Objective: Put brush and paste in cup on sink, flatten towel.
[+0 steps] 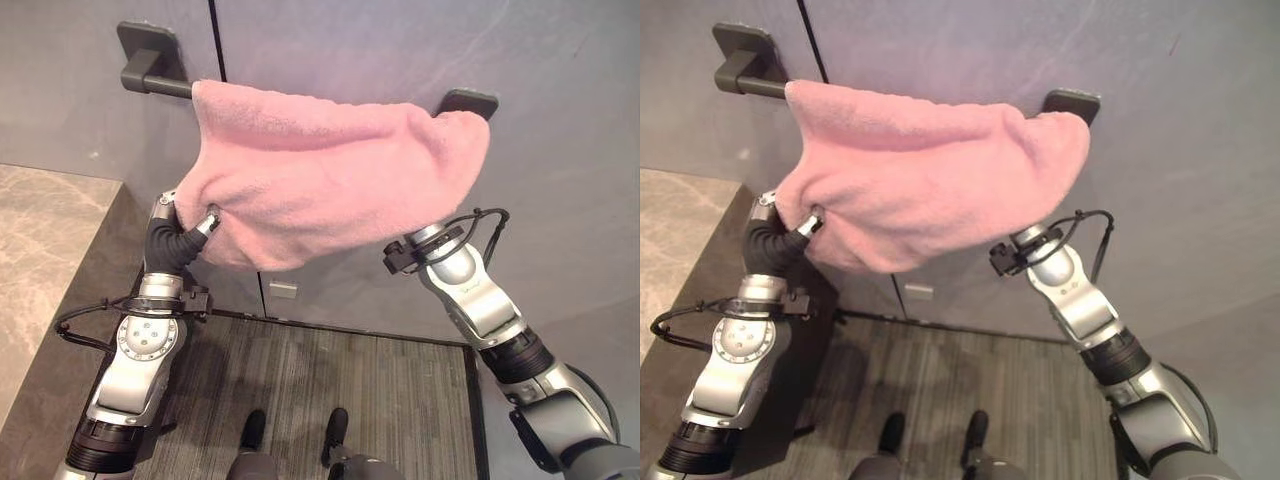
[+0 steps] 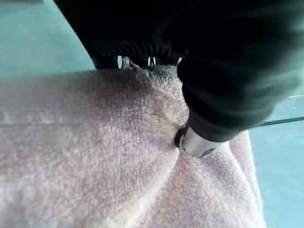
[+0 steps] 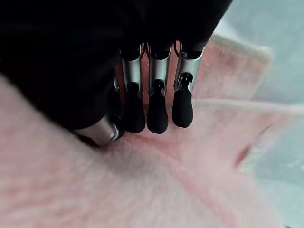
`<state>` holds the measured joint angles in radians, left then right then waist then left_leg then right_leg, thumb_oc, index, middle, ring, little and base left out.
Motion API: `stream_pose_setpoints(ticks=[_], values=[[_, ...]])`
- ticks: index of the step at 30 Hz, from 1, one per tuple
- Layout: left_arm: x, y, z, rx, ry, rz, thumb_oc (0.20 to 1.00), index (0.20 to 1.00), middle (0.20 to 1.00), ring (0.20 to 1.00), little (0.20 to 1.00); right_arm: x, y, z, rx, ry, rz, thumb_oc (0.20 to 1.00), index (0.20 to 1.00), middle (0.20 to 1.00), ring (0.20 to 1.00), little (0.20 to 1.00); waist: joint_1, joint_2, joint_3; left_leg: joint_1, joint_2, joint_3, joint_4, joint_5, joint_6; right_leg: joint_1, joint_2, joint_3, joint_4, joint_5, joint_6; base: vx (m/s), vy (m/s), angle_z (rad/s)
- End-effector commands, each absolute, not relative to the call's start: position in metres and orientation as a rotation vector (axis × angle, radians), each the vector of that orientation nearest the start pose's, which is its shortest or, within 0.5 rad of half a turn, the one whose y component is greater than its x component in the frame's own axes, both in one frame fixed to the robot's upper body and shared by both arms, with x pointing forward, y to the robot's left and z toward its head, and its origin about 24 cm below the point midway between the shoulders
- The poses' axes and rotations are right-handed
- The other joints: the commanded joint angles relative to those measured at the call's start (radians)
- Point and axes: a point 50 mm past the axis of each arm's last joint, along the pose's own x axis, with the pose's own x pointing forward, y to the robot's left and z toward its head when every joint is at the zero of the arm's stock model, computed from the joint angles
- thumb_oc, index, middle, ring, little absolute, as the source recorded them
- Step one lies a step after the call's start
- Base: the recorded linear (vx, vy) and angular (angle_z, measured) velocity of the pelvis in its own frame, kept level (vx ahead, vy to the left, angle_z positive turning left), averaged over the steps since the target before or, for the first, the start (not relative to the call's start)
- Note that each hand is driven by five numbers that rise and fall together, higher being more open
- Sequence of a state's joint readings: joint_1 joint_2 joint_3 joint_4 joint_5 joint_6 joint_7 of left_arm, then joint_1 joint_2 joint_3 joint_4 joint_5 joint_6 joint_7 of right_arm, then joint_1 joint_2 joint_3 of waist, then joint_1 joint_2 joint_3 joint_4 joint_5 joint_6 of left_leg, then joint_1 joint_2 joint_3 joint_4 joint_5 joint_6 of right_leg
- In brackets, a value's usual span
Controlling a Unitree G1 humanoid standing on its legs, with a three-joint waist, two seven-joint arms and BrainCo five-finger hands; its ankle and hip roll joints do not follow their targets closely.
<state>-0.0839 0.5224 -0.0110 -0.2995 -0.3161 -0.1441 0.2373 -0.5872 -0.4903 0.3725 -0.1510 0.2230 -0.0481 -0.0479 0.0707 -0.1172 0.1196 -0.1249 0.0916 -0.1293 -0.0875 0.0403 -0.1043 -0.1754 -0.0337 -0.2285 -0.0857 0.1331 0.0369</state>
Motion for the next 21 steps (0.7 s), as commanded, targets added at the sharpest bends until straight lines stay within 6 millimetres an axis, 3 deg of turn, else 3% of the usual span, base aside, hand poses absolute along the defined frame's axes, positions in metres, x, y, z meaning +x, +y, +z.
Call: stream_pose_setpoints(ticks=[1, 4, 11, 15, 21], values=[[0.238, 0.225, 0.182, 0.131, -0.630, 0.121, 0.200, 0.200, 0.200, 0.200, 0.200, 0.276, -0.108, 0.256, -0.400, -0.918, 0.402, 0.200, 0.200, 0.200, 0.200, 0.200, -0.002, -0.021, -0.063, 0.009, 0.020, 0.055, 0.000, -0.002, 0.006, 0.060, -0.118, 0.036, -0.002, -0.036, 0.132, 0.02, 0.007, -0.04], [0.233, 0.233, 0.172, 0.150, -0.582, 0.146, 0.200, 0.200, 0.200, 0.200, 0.200, 0.270, -0.112, 0.263, -0.531, -0.961, 0.388, 0.200, 0.200, 0.200, 0.200, 0.200, -0.004, -0.026, -0.067, 0.014, 0.022, 0.061, 0.000, -0.005, 0.008, 0.061, -0.117, 0.042, -0.002, -0.037, 0.132, 0.01, 0.003, -0.01], [0.233, 0.227, 0.179, 0.176, -0.598, 0.076, 0.200, 0.200, 0.200, 0.200, 0.200, 0.269, -0.122, 0.268, -0.479, -0.975, 0.326, 0.200, 0.200, 0.200, 0.200, 0.200, -0.009, -0.036, -0.070, 0.027, 0.025, 0.066, 0.000, -0.011, 0.011, 0.069, -0.114, 0.045, -0.002, -0.040, 0.132, 0.00, 0.000, 0.00], [0.235, 0.223, 0.184, 0.154, -0.623, 0.067, 0.200, 0.200, 0.200, 0.200, 0.200, 0.266, -0.115, 0.269, -0.362, -0.996, 0.368, 0.200, 0.200, 0.200, 0.200, 0.200, -0.004, -0.048, -0.074, 0.036, 0.026, 0.071, 0.000, -0.016, 0.013, 0.073, -0.112, 0.049, -0.002, -0.039, 0.133, 0.00, 0.001, -0.01], [0.229, 0.239, 0.172, 0.188, -0.562, 0.137, 0.200, 0.200, 0.200, 0.200, 0.200, 0.267, -0.097, 0.277, -0.417, -0.987, 0.493, 0.200, 0.200, 0.200, 0.200, 0.200, 0.018, -0.061, -0.076, 0.051, 0.021, 0.081, 0.000, -0.023, 0.020, 0.081, -0.117, 0.054, -0.002, -0.038, 0.135, 0.00, 0.012, -0.10]])
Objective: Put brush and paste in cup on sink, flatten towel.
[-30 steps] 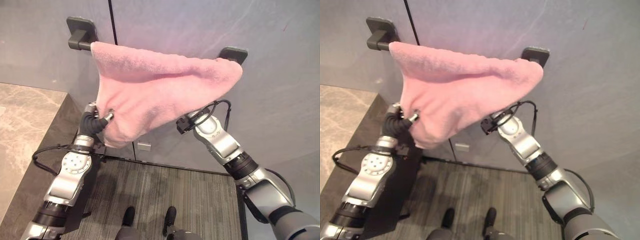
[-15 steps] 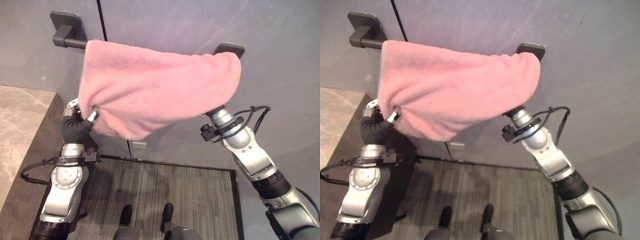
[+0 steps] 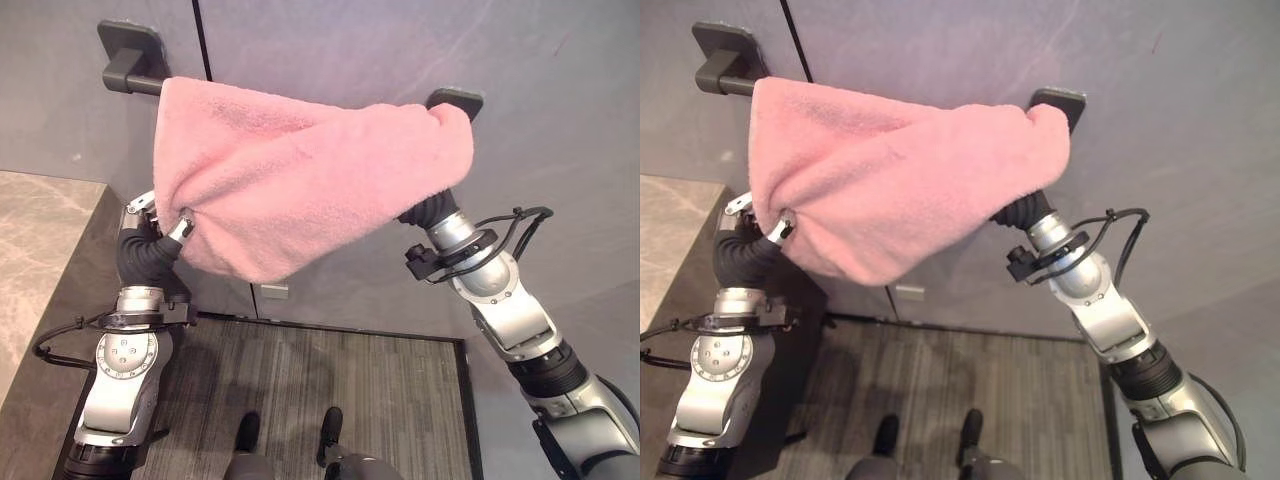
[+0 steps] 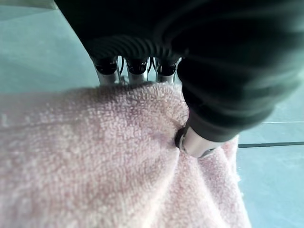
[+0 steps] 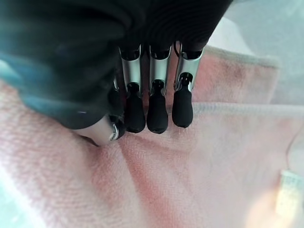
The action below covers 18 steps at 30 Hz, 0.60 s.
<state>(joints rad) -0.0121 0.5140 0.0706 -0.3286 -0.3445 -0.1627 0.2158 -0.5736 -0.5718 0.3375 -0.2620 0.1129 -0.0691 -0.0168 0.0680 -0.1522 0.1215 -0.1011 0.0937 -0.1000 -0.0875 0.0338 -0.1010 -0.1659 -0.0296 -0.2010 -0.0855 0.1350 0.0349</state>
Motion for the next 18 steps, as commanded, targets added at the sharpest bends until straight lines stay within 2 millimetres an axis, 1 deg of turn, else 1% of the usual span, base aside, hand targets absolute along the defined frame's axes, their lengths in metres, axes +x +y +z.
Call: stream_pose_setpoints(ticks=[1, 4, 8, 9, 10, 11, 15, 16, 17, 18], values=[[0.228, 0.239, 0.172, 0.188, -0.562, 0.140, 0.200, 0.200, 0.200, 0.200, 0.200, 0.267, -0.096, 0.277, -0.417, -0.987, 0.496, 0.200, 0.200, 0.200, 0.200, 0.200, 0.019, -0.025, -0.077, 0.028, 0.018, 0.052, 0.000, -0.017, 0.018, 0.072, -0.122, 0.027, -0.002, -0.040, 0.137, 0.00, 0.000, 0.00], [0.226, 0.248, 0.163, 0.183, -0.512, 0.174, 0.200, 0.200, 0.200, 0.200, 0.200, 0.276, -0.088, 0.273, -0.432, -0.916, 0.566, 0.200, 0.200, 0.200, 0.200, 0.200, 0.036, -0.034, -0.075, 0.033, 0.011, 0.051, 0.000, -0.020, 0.025, 0.076, -0.127, 0.027, -0.002, -0.039, 0.138, 0.00, 0.000, 0.00], [0.223, 0.262, 0.150, 0.186, -0.436, 0.229, 0.200, 0.200, 0.200, 0.200, 0.200, 0.288, -0.082, 0.269, -0.465, -0.837, 0.608, 0.200, 0.200, 0.200, 0.200, 0.200, 0.064, -0.043, -0.061, 0.030, -0.005, 0.049, 0.013, -0.026, 0.041, 0.077, -0.137, 0.030, -0.002, -0.033, 0.139, -0.02, 0.038, 0.00], [0.224, 0.265, 0.147, 0.184, -0.422, 0.240, 0.200, 0.200, 0.200, 0.200, 0.200, 0.292, -0.080, 0.268, -0.465, -0.819, 0.614, 0.200, 0.200, 0.200, 0.200, 0.200, 0.070, -0.047, -0.054, 0.020, -0.012, 0.048, 0.030, -0.034, 0.046, 0.076, -0.141, 0.031, -0.002, -0.030, 0.140, -0.08, 0.049, 0.03], [0.226, 0.271, 0.143, 0.193, -0.395, 0.270, 0.200, 0.200, 0.200, 0.200, 0.200, 0.298, -0.078, 0.264, -0.476, -0.778, 0.613, 0.200, 0.200, 0.200, 0.200, 0.200, 0.086, -0.055, -0.037, -0.011, -0.026, 0.041, 0.072, -0.049, 0.056, 0.070, -0.149, 0.031, -0.002, -0.021, 0.140, -0.08, 0.045, 0.02], [0.227, 0.271, 0.142, 0.192, -0.390, 0.269, 0.200, 0.200, 0.200, 0.200, 0.200, 0.299, -0.078, 0.264, -0.474, -0.776, 0.614, 0.200, 0.200, 0.200, 0.200, 0.200, 0.089, -0.058, -0.031, -0.024, -0.031, 0.039, 0.091, -0.056, 0.059, 0.068, -0.153, 0.031, -0.002, -0.018, 0.139, -0.07, 0.035, 0.01], [0.227, 0.271, 0.142, 0.192, -0.391, 0.268, 0.200, 0.200, 0.200, 0.200, 0.200, 0.299, -0.078, 0.264, -0.474, -0.777, 0.613, 0.200, 0.200, 0.200, 0.200, 0.200, 0.088, -0.059, -0.031, -0.029, -0.032, 0.038, 0.098, -0.059, 0.060, 0.066, -0.153, 0.030, -0.002, -0.017, 0.140, -0.02, 0.009, 0.00], [0.233, 0.272, 0.140, 0.208, -0.374, 0.262, 0.200, 0.200, 0.200, 0.200, 0.200, 0.301, -0.077, 0.260, -0.462, -0.762, 0.599, 0.200, 0.200, 0.200, 0.200, 0.200, 0.093, -0.060, -0.011, -0.063, -0.048, 0.034, 0.145, -0.075, 0.068, 0.064, -0.163, 0.031, -0.002, -0.008, 0.138, -0.06, 0.041, -0.02], [0.235, 0.270, 0.140, 0.211, -0.375, 0.252, 0.200, 0.200, 0.200, 0.200, 0.200, 0.302, -0.079, 0.260, -0.457, -0.759, 0.590, 0.200, 0.200, 0.200, 0.200, 0.200, 0.092, -0.061, -0.009, -0.079, -0.052, 0.030, 0.171, -0.087, 0.070, 0.061, -0.166, 0.029, -0.002, -0.006, 0.138, -0.05, 0.062, 0.04], [0.238, 0.268, 0.139, 0.213, -0.367, 0.237, 0.200, 0.200, 0.200, 0.200, 0.200, 0.303, -0.081, 0.254, -0.445, -0.738, 0.580, 0.200, 0.200, 0.200, 0.200, 0.200, 0.085, -0.055, -0.011, -0.081, -0.056, 0.030, 0.176, -0.092, 0.074, 0.062, -0.167, 0.028, -0.002, -0.006, 0.137, 0.01, 0.043, 0.05]])
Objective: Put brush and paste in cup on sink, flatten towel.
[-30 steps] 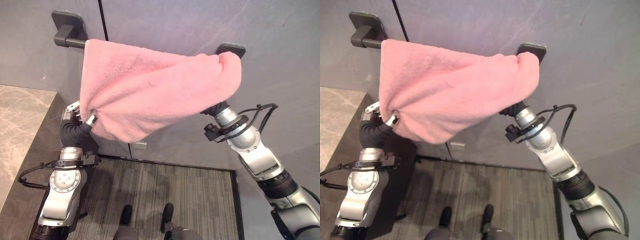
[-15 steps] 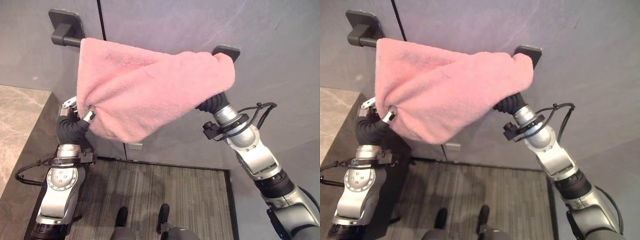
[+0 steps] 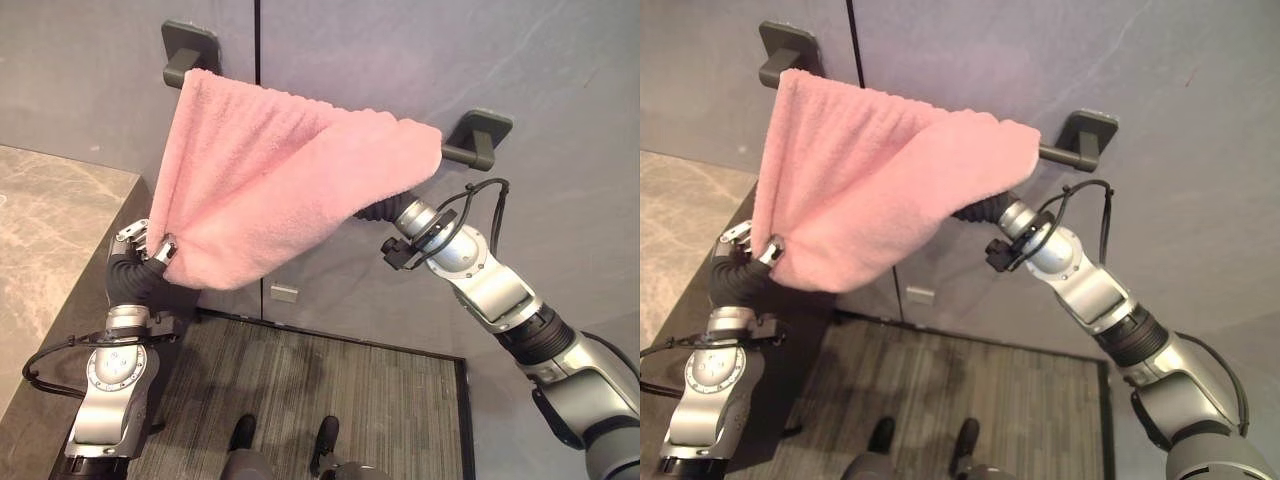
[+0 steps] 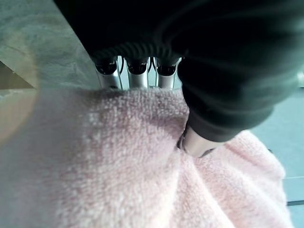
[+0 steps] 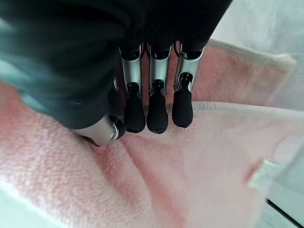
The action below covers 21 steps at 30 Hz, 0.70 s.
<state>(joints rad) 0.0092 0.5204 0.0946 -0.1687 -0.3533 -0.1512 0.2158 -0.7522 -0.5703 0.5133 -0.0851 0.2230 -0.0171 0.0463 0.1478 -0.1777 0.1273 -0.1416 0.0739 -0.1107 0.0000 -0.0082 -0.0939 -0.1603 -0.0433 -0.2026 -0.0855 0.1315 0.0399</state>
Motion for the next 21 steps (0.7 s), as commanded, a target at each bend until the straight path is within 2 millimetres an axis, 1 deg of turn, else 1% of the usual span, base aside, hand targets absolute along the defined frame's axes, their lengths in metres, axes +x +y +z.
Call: stream_pose_setpoints(ticks=[1, 3, 4, 6, 8, 9, 10, 12, 13, 14, 16, 17, 19, 20, 21], values=[[0.239, 0.267, 0.138, 0.211, -0.363, 0.234, 0.200, 0.200, 0.200, 0.200, 0.200, 0.303, -0.082, 0.251, -0.443, -0.732, 0.574, 0.200, 0.200, 0.200, 0.200, 0.200, 0.003, -0.028, -0.018, -0.038, -0.037, 0.042, 0.090, -0.052, 0.068, 0.059, -0.153, 0.029, -0.002, -0.002, 0.132, 0.03, 0.035, 0.05], [0.240, 0.265, 0.136, 0.208, -0.357, 0.226, 0.200, 0.200, 0.200, 0.200, 0.200, 0.304, -0.083, 0.247, -0.437, -0.719, 0.568, 0.200, 0.200, 0.200, 0.200, 0.200, 0.000, -0.025, -0.020, -0.035, -0.038, 0.044, 0.091, -0.054, 0.069, 0.062, -0.154, 0.030, -0.002, -0.002, 0.132, 0.01, 0.010, -0.02], [0.240, 0.263, 0.133, 0.198, -0.346, 0.218, 0.200, 0.200, 0.200, 0.200, 0.200, 0.303, -0.086, 0.239, -0.422, -0.695, 0.560, 0.200, 0.200, 0.200, 0.200, 0.200, -0.009, -0.018, -0.024, -0.029, -0.038, 0.048, 0.091, -0.057, 0.070, 0.066, -0.154, 0.033, -0.002, -0.005, 0.132, 0.03, 0.021, -0.03], [0.241, 0.259, 0.130, 0.186, -0.335, 0.200, 0.200, 0.200, 0.200, 0.200, 0.200, 0.303, -0.091, 0.230, -0.415, -0.666, 0.544, 0.200, 0.200, 0.200, 0.200, 0.200, -0.020, -0.009, -0.030, -0.015, -0.038, 0.052, 0.086, -0.060, 0.071, 0.072, -0.152, 0.037, -0.002, -0.008, 0.131, 0.04, 0.022, 0.00], [0.241, 0.257, 0.127, 0.181, -0.322, 0.188, 0.200, 0.200, 0.200, 0.200, 0.200, 0.302, -0.095, 0.223, -0.411, -0.645, 0.533, 0.200, 0.200, 0.200, 0.200, 0.200, -0.028, -0.001, -0.037, 0.002, -0.035, 0.058, 0.079, -0.061, 0.070, 0.077, -0.150, 0.039, -0.002, -0.012, 0.132, 0.03, 0.005, -0.05], [0.240, 0.257, 0.127, 0.181, -0.321, 0.187, 0.200, 0.200, 0.200, 0.200, 0.200, 0.302, -0.095, 0.223, -0.411, -0.644, 0.533, 0.200, 0.200, 0.200, 0.200, 0.200, -0.027, -0.001, -0.037, 0.005, -0.035, 0.059, 0.077, -0.061, 0.070, 0.078, -0.150, 0.040, -0.002, -0.012, 0.132, 0.05, 0.010, -0.08], [0.239, 0.256, 0.121, 0.172, -0.298, 0.186, 0.200, 0.200, 0.200, 0.200, 0.200, 0.301, -0.100, 0.212, -0.405, -0.608, 0.529, 0.200, 0.200, 0.200, 0.200, 0.200, -0.040, 0.007, -0.047, 0.021, -0.032, 0.065, 0.071, -0.063, 0.070, 0.084, -0.149, 0.043, -0.002, -0.017, 0.131, 0.05, -0.002, -0.08], [0.239, 0.255, 0.119, 0.168, -0.287, 0.183, 0.200, 0.200, 0.200, 0.200, 0.200, 0.301, -0.102, 0.208, -0.404, -0.593, 0.525, 0.200, 0.200, 0.200, 0.200, 0.200, -0.042, 0.010, -0.049, 0.031, -0.029, 0.066, 0.065, -0.062, 0.069, 0.088, -0.147, 0.046, -0.002, -0.020, 0.131, 0.04, -0.006, -0.11], [0.238, 0.255, 0.115, 0.161, -0.272, 0.184, 0.200, 0.200, 0.200, 0.200, 0.200, 0.301, -0.106, 0.202, -0.405, -0.569, 0.513, 0.200, 0.200, 0.200, 0.200, 0.200, -0.048, 0.015, -0.054, 0.040, -0.025, 0.067, 0.056, -0.060, 0.068, 0.092, -0.146, 0.045, -0.002, -0.023, 0.130, 0.04, -0.013, -0.18], [0.237, 0.256, 0.110, 0.157, -0.253, 0.191, 0.200, 0.200, 0.200, 0.200, 0.200, 0.301, -0.112, 0.190, -0.410, -0.526, 0.496, 0.200, 0.200, 0.200, 0.200, 0.200, -0.054, 0.021, -0.060, 0.054, -0.019, 0.069, 0.040, -0.056, 0.065, 0.097, -0.143, 0.044, -0.002, -0.028, 0.130, 0.05, -0.024, -0.10], [0.235, 0.256, 0.104, 0.152, -0.227, 0.195, 0.200, 0.200, 0.200, 0.200, 0.200, 0.302, -0.115, 0.179, -0.414, -0.483, 0.487, 0.200, 0.200, 0.200, 0.200, 0.200, -0.057, 0.025, -0.067, 0.064, -0.013, 0.070, 0.022, -0.050, 0.063, 0.101, -0.140, 0.042, -0.002, -0.032, 0.129, 0.02, -0.016, -0.03], [0.235, 0.256, 0.104, 0.153, -0.226, 0.195, 0.200, 0.200, 0.200, 0.200, 0.200, 0.302, -0.115, 0.179, -0.414, -0.483, 0.487, 0.200, 0.200, 0.200, 0.200, 0.200, -0.057, 0.026, -0.067, 0.066, -0.013, 0.069, 0.019, -0.048, 0.062, 0.101, -0.140, 0.042, -0.002, -0.032, 0.129, 0.00, 0.000, 0.00], [0.234, 0.256, 0.095, 0.148, -0.189, 0.197, 0.200, 0.200, 0.200, 0.200, 0.200, 0.305, -0.118, 0.164, -0.414, -0.416, 0.475, 0.200, 0.200, 0.200, 0.200, 0.200, -0.058, 0.030, -0.075, 0.077, -0.006, 0.070, 0.000, -0.040, 0.059, 0.105, -0.138, 0.037, -0.002, -0.038, 0.129, 0.00, 0.000, 0.00], [0.234, 0.256, 0.095, 0.148, -0.189, 0.197, 0.200, 0.200, 0.200, 0.200, 0.200, 0.305, -0.117, 0.163, -0.414, -0.416, 0.475, 0.200, 0.200, 0.200, 0.200, 0.200, -0.058, 0.030, -0.076, 0.079, -0.006, 0.070, -0.002, -0.039, 0.059, 0.105, -0.137, 0.037, -0.002, -0.038, 0.128, 0.00, 0.000, 0.00], [0.234, 0.255, 0.091, 0.145, -0.173, 0.197, 0.200, 0.200, 0.200, 0.200, 0.200, 0.307, -0.117, 0.157, -0.413, -0.388, 0.473, 0.200, 0.200, 0.200, 0.200, 0.200, -0.057, 0.031, -0.077, 0.084, -0.005, 0.071, -0.006, -0.038, 0.058, 0.107, -0.136, 0.037, -0.002, -0.041, 0.128, 0.00, 0.000, 0.00]])
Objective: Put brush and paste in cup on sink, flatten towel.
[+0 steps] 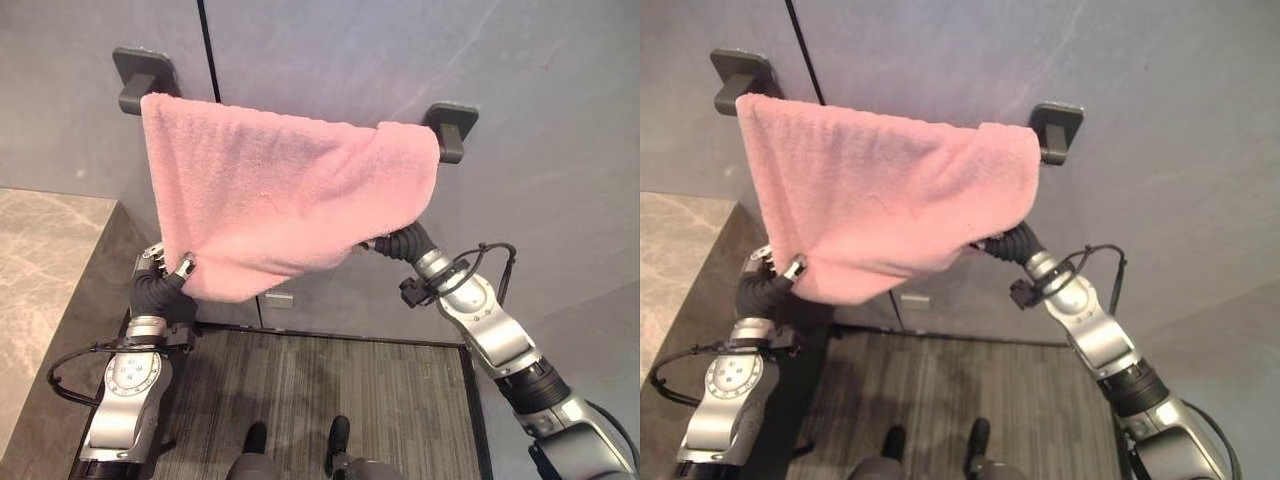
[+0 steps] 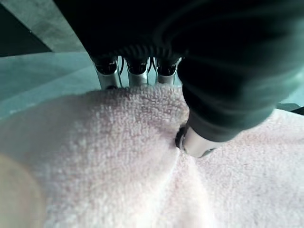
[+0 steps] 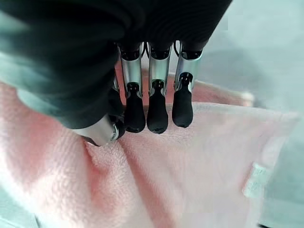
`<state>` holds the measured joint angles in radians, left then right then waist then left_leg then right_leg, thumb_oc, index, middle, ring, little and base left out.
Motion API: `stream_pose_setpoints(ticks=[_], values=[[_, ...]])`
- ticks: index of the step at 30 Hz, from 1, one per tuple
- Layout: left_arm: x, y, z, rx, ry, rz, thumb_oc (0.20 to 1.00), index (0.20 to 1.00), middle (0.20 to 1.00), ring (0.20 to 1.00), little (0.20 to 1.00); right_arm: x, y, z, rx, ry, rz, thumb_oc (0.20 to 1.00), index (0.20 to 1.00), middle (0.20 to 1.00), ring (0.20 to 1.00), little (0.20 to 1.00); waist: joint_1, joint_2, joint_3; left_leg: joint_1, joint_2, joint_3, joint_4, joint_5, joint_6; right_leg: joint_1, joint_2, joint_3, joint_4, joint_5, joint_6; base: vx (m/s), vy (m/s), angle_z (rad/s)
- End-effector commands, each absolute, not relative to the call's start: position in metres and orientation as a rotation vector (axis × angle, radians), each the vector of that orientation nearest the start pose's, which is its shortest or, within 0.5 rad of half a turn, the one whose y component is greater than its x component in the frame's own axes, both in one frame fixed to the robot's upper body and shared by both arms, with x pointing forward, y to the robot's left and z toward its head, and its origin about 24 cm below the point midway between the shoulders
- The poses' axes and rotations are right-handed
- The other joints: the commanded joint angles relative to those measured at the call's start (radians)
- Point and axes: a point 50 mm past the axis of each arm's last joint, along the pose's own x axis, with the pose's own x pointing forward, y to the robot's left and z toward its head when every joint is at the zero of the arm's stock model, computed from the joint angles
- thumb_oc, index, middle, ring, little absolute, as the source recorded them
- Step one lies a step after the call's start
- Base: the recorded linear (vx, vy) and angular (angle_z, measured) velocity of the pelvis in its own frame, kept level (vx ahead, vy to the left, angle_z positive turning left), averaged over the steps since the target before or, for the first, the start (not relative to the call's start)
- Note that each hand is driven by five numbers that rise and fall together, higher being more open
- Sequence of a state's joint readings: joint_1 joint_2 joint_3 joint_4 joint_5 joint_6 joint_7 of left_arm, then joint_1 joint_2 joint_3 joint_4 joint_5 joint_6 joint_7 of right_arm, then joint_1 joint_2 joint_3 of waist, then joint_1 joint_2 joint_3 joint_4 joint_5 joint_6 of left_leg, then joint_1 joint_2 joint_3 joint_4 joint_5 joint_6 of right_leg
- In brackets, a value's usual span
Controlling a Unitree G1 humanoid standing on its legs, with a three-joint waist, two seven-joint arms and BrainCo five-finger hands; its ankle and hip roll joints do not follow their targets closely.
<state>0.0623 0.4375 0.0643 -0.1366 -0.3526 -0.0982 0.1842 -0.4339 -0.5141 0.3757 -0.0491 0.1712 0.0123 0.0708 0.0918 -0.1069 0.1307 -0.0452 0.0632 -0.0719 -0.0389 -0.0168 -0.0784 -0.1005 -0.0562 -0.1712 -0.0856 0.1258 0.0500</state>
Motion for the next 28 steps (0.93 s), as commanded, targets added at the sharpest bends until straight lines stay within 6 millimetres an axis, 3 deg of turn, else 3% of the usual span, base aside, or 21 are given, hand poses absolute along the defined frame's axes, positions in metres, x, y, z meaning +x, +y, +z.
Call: stream_pose_setpoints(ticks=[1, 4, 5, 9, 10, 11, 12, 15, 17, 19, 21, 23, 24, 25, 26, 28], values=[[0.233, 0.256, 0.085, 0.147, -0.149, 0.199, 0.200, 0.200, 0.200, 0.200, 0.200, 0.310, -0.116, 0.151, -0.421, -0.362, 0.470, 0.200, 0.200, 0.200, 0.200, 0.200, 0.002, -0.037, -0.082, -0.009, 0.007, 0.032, 0.029, -0.028, 0.042, 0.049, -0.122, 0.004, -0.002, -0.036, 0.117, 0.00, 0.000, 0.00], [0.232, 0.256, 0.081, 0.148, -0.130, 0.201, 0.200, 0.200, 0.200, 0.200, 0.200, 0.313, -0.115, 0.141, -0.414, -0.318, 0.472, 0.200, 0.200, 0.200, 0.200, 0.200, 0.007, -0.037, -0.085, -0.005, 0.007, 0.031, 0.025, -0.026, 0.042, 0.053, -0.122, 0.001, -0.002, -0.039, 0.116, 0.00, 0.000, 0.00], [0.232, 0.256, 0.078, 0.157, -0.116, 0.201, 0.200, 0.200, 0.200, 0.200, 0.200, 0.316, -0.114, 0.136, -0.436, -0.293, 0.470, 1.000, 1.000, 1.000, 1.000, 1.000, 0.011, -0.036, -0.086, -0.003, 0.007, 0.030, 0.023, -0.025, 0.041, 0.054, -0.122, 0.000, -0.002, -0.040, 0.117, 0.00, 0.000, 0.00], [0.231, 0.257, 0.074, 0.160, -0.100, 0.207, 0.200, 0.200, 0.200, 0.200, 0.200, 0.320, -0.113, 0.126, -0.462, -0.250, 0.458, 1.000, 1.000, 1.000, 1.000, 1.000, 0.016, -0.034, -0.085, 0.000, 0.007, 0.026, 0.021, -0.025, 0.042, 0.058, -0.124, -0.002, -0.002, -0.041, 0.116, 0.00, 0.000, 0.00], [0.231, 0.258, 0.073, 0.167, -0.094, 0.210, 0.526, 0.526, 0.526, 0.526, 0.526, 0.321, -0.115, 0.122, -0.474, -0.237, 0.450, 1.000, 1.000, 1.000, 1.000, 1.000, 0.017, -0.033, -0.086, 0.001, 0.007, 0.026, 0.022, -0.026, 0.042, 0.060, -0.124, -0.003, -0.002, -0.042, 0.116, 0.00, 0.000, 0.00], [0.231, 0.258, 0.073, 0.168, -0.094, 0.210, 0.909, 0.909, 0.909, 0.909, 0.909, 0.321, -0.115, 0.122, -0.474, -0.237, 0.450, 1.000, 1.000, 1.000, 1.000, 1.000, 0.016, -0.033, -0.086, 0.001, 0.007, 0.026, 0.022, -0.026, 0.042, 0.060, -0.124, -0.003, -0.002, -0.042, 0.116, 0.00, 0.000, 0.00], [0.230, 0.260, 0.070, 0.193, -0.073, 0.215, 1.000, 1.000, 1.000, 1.000, 1.000, 0.320, -0.117, 0.114, -0.486, -0.207, 0.445, 1.000, 1.000, 1.000, 1.000, 1.000, 0.017, -0.031, -0.088, 0.001, 0.006, 0.025, 0.024, -0.027, 0.042, 0.063, -0.123, -0.003, -0.002, -0.044, 0.116, 0.00, 0.000, 0.00], [0.229, 0.261, 0.062, 0.204, -0.038, 0.210, 1.000, 1.000, 1.000, 1.000, 1.000, 0.320, -0.123, 0.107, -0.509, -0.175, 0.430, 1.000, 1.000, 1.000, 1.000, 1.000, 0.016, -0.028, -0.090, 0.004, 0.006, 0.025, 0.027, -0.028, 0.041, 0.068, -0.124, -0.005, -0.002, -0.044, 0.116, -0.01, -0.002, 0.01], [0.225, 0.266, 0.006, 0.300, 0.229, 0.185, 1.000, 1.000, 1.000, 1.000, 1.000, 0.318, -0.140, 0.064, -0.553, 0.010, 0.391, 1.000, 1.000, 1.000, 1.000, 1.000, 0.001, -0.017, -0.099, 0.015, 0.008, 0.028, 0.034, -0.028, 0.039, 0.083, -0.125, -0.004, -0.002, -0.045, 0.115, -0.07, -0.005, 0.03], [0.214, 0.272, -0.029, 0.403, 0.411, 0.176, 1.000, 1.000, 1.000, 1.000, 1.000, 0.312, -0.152, 0.036, -0.591, 0.128, 0.367, 1.000, 1.000, 1.000, 1.000, 1.000, -0.007, -0.010, -0.104, 0.024, 0.010, 0.028, 0.036, -0.028, 0.037, 0.096, -0.124, -0.006, -0.002, -0.049, 0.114, -0.04, -0.007, 0.06], [0.208, 0.273, -0.040, 0.417, 0.466, 0.183, 1.000, 1.000, 1.000, 1.000, 1.000, 0.309, -0.157, 0.027, -0.607, 0.165, 0.356, 1.000, 1.000, 1.000, 1.000, 1.000, -0.011, -0.006, -0.105, 0.033, 0.013, 0.028, 0.033, -0.029, 0.037, 0.104, -0.123, -0.009, -0.002, -0.053, 0.113, 0.00, -0.002, -0.03], [0.184, 0.275, -0.072, 0.402, 0.624, 0.217, 1.000, 1.000, 1.000, 1.000, 1.000, 0.288, -0.180, -0.006, -0.616, 0.302, 0.293, 1.000, 1.000, 1.000, 1.000, 1.000, -0.028, 0.007, -0.113, 0.046, 0.016, 0.031, 0.026, -0.027, 0.035, 0.117, -0.122, -0.012, -0.002, -0.058, 0.110, -0.01, 0.000, -0.05], [0.184, 0.274, -0.072, 0.402, 0.624, 0.216, 1.000, 1.000, 1.000, 1.000, 1.000, 0.288, -0.180, -0.006, -0.616, 0.303, 0.292, 1.000, 1.000, 1.000, 1.000, 1.000, -0.028, 0.007, -0.113, 0.047, 0.016, 0.030, 0.026, -0.027, 0.035, 0.117, -0.121, -0.013, -0.002, -0.059, 0.110, -0.02, 0.002, 0.04], [0.169, 0.271, -0.088, 0.367, 0.700, 0.215, 1.000, 1.000, 1.000, 1.000, 1.000, 0.267, -0.195, -0.031, -0.544, 0.410, 0.229, 1.000, 1.000, 1.000, 1.000, 1.000, -0.036, 0.015, -0.117, 0.050, 0.017, 0.028, 0.022, -0.023, 0.034, 0.120, -0.121, -0.015, -0.002, -0.059, 0.108, -0.02, -0.003, 0.05], [0.169, 0.271, -0.088, 0.367, 0.700, 0.215, 1.000, 1.000, 1.000, 1.000, 1.000, 0.267, -0.195, -0.031, -0.544, 0.410, 0.229, 1.000, 1.000, 1.000, 1.000, 1.000, -0.036, 0.015, -0.117, 0.050, 0.017, 0.028, 0.022, -0.023, 0.034, 0.120, -0.121, -0.015, -0.002, -0.059, 0.108, -0.03, -0.001, 0.04], [0.148, 0.266, -0.104, 0.294, 0.782, 0.239, 1.000, 1.000, 1.000, 1.000, 1.000, 0.236, -0.206, -0.061, -0.344, 0.544, 0.136, 1.000, 1.000, 1.000, 1.000, 1.000, -0.044, 0.024, -0.118, 0.052, 0.019, 0.029, 0.012, -0.014, 0.033, 0.116, -0.121, -0.017, -0.002, -0.056, 0.109, -0.04, 0.004, -0.01]])
